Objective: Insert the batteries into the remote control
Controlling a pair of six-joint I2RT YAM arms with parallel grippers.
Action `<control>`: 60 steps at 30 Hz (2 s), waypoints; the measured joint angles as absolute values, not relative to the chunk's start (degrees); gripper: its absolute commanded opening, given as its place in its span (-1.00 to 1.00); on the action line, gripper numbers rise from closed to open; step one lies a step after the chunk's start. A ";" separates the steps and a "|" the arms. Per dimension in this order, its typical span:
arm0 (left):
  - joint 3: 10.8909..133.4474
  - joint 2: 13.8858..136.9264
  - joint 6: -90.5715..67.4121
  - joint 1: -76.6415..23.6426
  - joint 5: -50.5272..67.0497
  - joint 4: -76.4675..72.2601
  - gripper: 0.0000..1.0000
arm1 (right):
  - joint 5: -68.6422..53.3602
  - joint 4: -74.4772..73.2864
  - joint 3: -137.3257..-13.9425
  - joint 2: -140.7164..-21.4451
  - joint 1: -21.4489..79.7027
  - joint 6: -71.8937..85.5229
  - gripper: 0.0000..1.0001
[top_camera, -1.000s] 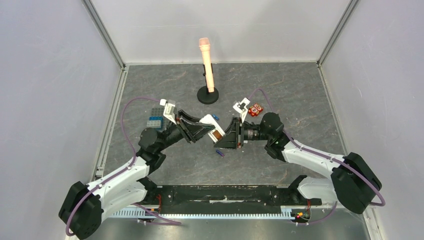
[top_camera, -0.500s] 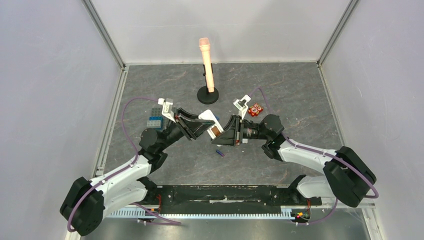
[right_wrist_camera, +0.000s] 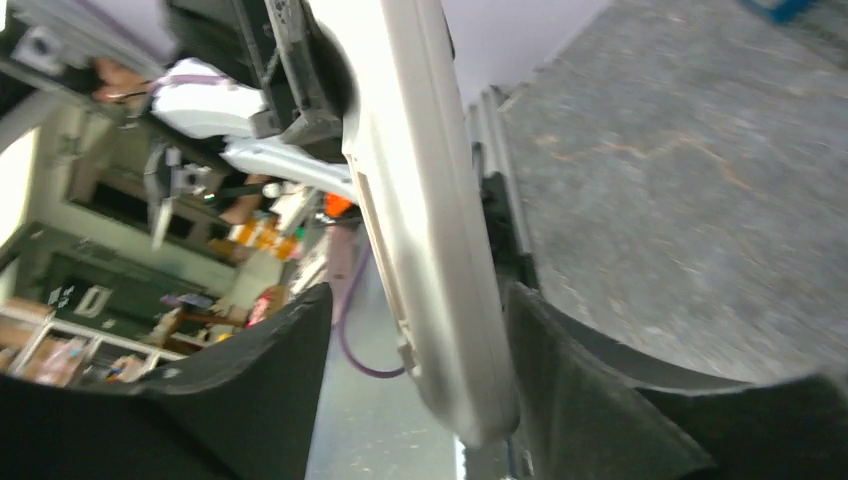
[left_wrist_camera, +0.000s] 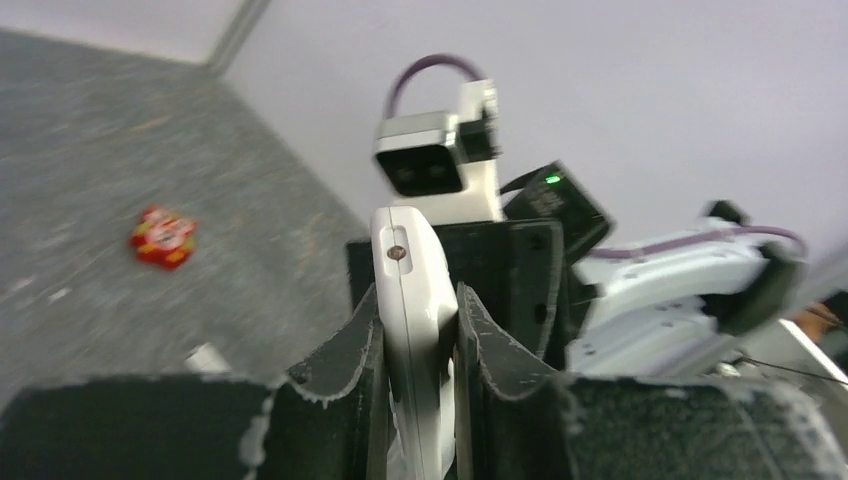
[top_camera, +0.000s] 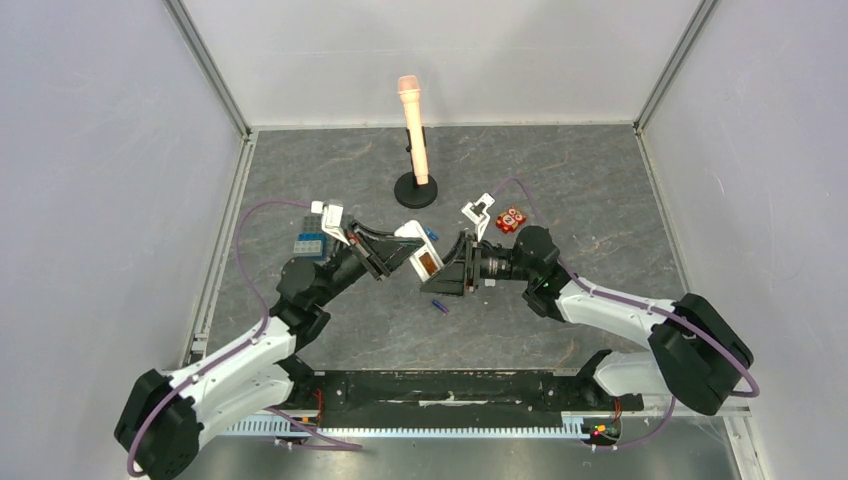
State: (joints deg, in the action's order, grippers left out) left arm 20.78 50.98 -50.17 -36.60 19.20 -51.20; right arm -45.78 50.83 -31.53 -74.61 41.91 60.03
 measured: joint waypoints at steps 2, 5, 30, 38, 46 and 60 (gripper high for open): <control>21.56 48.10 -46.89 -36.56 15.99 -42.37 -0.96 | -42.96 41.95 -32.91 -73.36 41.95 54.83 0.51; 24.29 42.68 -41.60 -36.51 7.53 -27.62 -0.96 | -37.04 29.80 -35.90 -70.81 42.00 46.15 0.48; 28.25 29.95 -32.93 -36.45 -22.70 9.41 -0.96 | 1.13 -4.12 -49.89 -92.20 56.29 17.04 -0.13; 28.25 29.89 -32.91 -36.45 -23.51 10.66 -0.96 | 5.26 -8.38 -52.93 -95.42 57.28 15.35 -0.22; 28.25 29.34 -32.91 -36.45 -23.68 10.66 -0.96 | 5.23 -11.35 -53.58 -97.54 58.04 14.46 -0.53; 28.25 29.34 -32.95 -36.45 -22.61 10.94 -0.96 | 7.03 -11.75 -54.57 -98.06 58.70 15.00 -0.99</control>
State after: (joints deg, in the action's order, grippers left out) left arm 28.25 29.34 -32.95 -36.45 -22.61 10.94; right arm 7.03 -11.75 -54.57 -98.06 58.70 15.00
